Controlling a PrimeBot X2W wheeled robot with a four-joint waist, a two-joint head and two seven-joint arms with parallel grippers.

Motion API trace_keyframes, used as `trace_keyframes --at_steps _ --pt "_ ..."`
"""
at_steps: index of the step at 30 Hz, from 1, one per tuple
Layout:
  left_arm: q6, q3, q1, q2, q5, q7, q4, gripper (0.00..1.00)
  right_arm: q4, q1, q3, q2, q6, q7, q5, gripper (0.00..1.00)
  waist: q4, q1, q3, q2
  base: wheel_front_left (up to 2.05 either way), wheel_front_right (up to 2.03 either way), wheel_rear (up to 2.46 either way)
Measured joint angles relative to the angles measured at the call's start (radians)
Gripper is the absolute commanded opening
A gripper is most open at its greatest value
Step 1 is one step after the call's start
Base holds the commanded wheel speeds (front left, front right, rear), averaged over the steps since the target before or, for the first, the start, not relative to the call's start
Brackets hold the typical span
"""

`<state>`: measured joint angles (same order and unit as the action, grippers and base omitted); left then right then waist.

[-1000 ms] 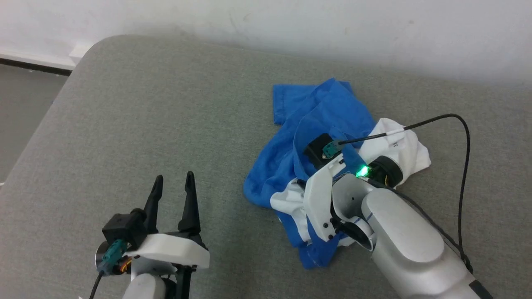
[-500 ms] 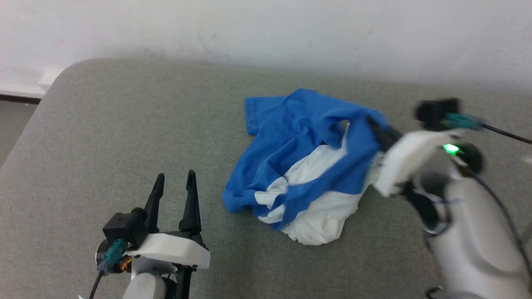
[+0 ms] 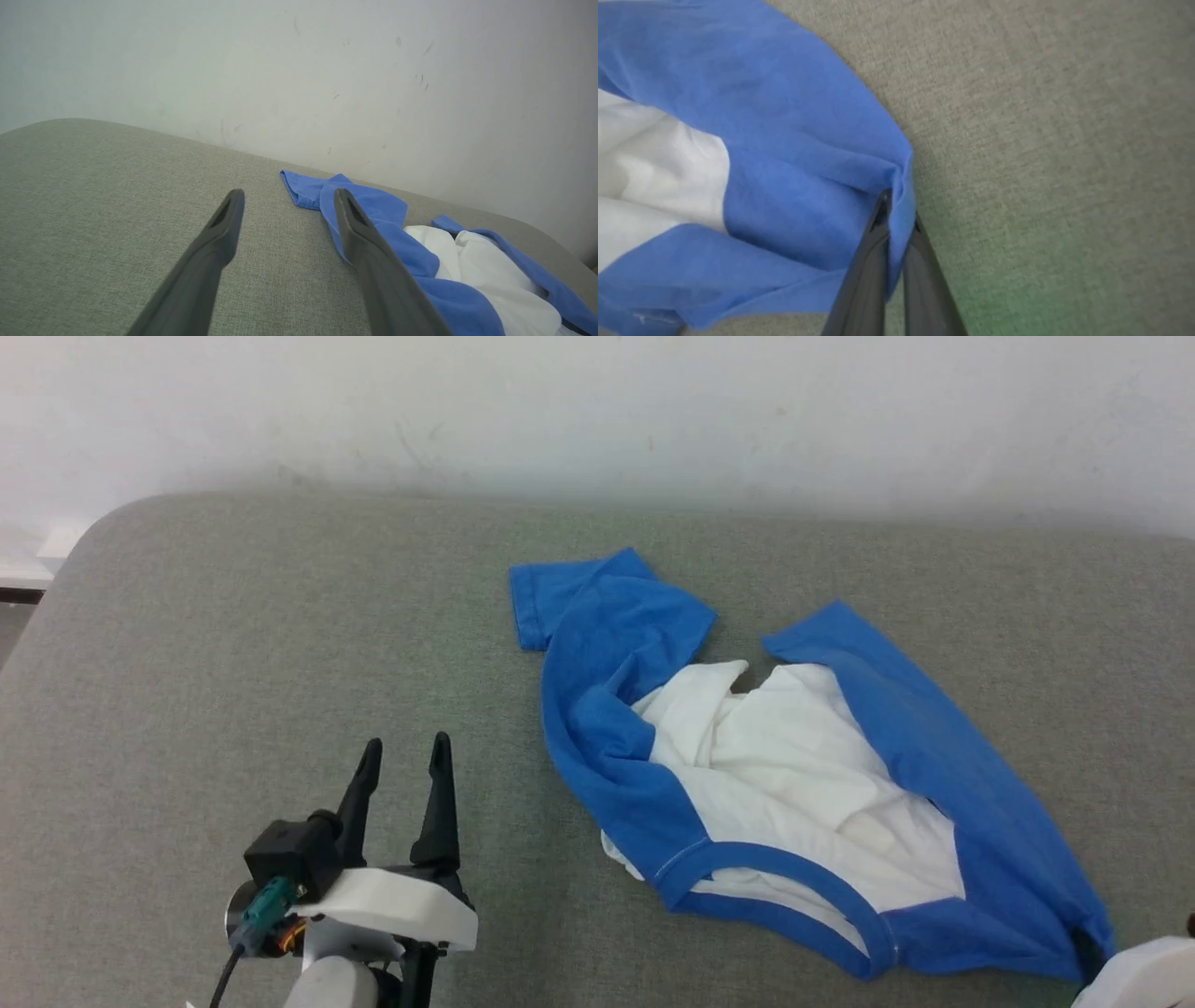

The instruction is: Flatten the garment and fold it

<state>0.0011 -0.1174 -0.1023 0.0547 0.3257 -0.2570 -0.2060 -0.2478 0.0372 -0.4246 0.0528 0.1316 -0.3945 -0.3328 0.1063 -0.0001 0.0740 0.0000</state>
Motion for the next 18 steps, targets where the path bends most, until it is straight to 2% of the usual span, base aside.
trace_keyframes --at_steps 1,2,3,4,7,11,14,18 --pt "0.000 -0.001 0.000 0.000 0.000 0.000 -0.002 1.00 -0.024 0.002 0.001 -0.002 0.000 0.001 -0.002 0.00 -0.003 0.0000 0.000 0.0000 0.00 0.00 0.00" --pt "0.000 0.000 0.000 0.000 0.000 0.000 -0.005 1.00 -0.037 0.002 0.004 -0.003 0.000 0.013 -0.002 0.27 -0.006 0.0000 0.000 0.0000 0.00 0.00 0.00" --pt "0.000 0.000 0.000 0.000 0.000 0.000 -0.006 1.00 -0.044 -0.001 0.012 -0.002 0.000 0.029 -0.001 0.96 -0.009 0.0000 -0.001 0.0000 0.00 0.00 0.00" --pt "0.000 0.001 0.000 0.000 0.000 0.000 -0.009 1.00 -0.050 -0.007 0.017 -0.002 0.000 0.051 -0.005 1.00 -0.012 0.0000 -0.002 -0.0001 0.00 0.00 0.00" --pt "0.000 0.002 0.000 -0.001 0.015 0.000 -0.016 1.00 -0.049 -0.030 0.037 -0.003 0.000 0.130 -0.027 1.00 -0.020 0.0000 -0.007 0.0000 0.00 0.00 0.00" --pt "-0.006 -0.013 -0.007 -0.001 0.068 0.023 -0.024 1.00 -0.007 -0.070 0.013 -0.004 0.000 0.231 -0.012 1.00 -0.027 0.0000 -0.017 0.0000 0.00 0.00 0.00" --pt "-0.008 -0.040 -0.050 -0.001 0.117 0.117 -0.030 1.00 0.031 -0.081 -0.011 -0.002 0.000 0.261 0.017 1.00 -0.026 0.0000 -0.019 0.0000 0.00 0.00 0.00" --pt "0.021 -0.080 -0.176 -0.002 0.172 0.361 -0.082 1.00 0.076 -0.089 -0.023 -0.002 0.000 0.263 0.042 1.00 -0.024 0.0001 -0.012 0.0000 0.00 0.00 0.00"
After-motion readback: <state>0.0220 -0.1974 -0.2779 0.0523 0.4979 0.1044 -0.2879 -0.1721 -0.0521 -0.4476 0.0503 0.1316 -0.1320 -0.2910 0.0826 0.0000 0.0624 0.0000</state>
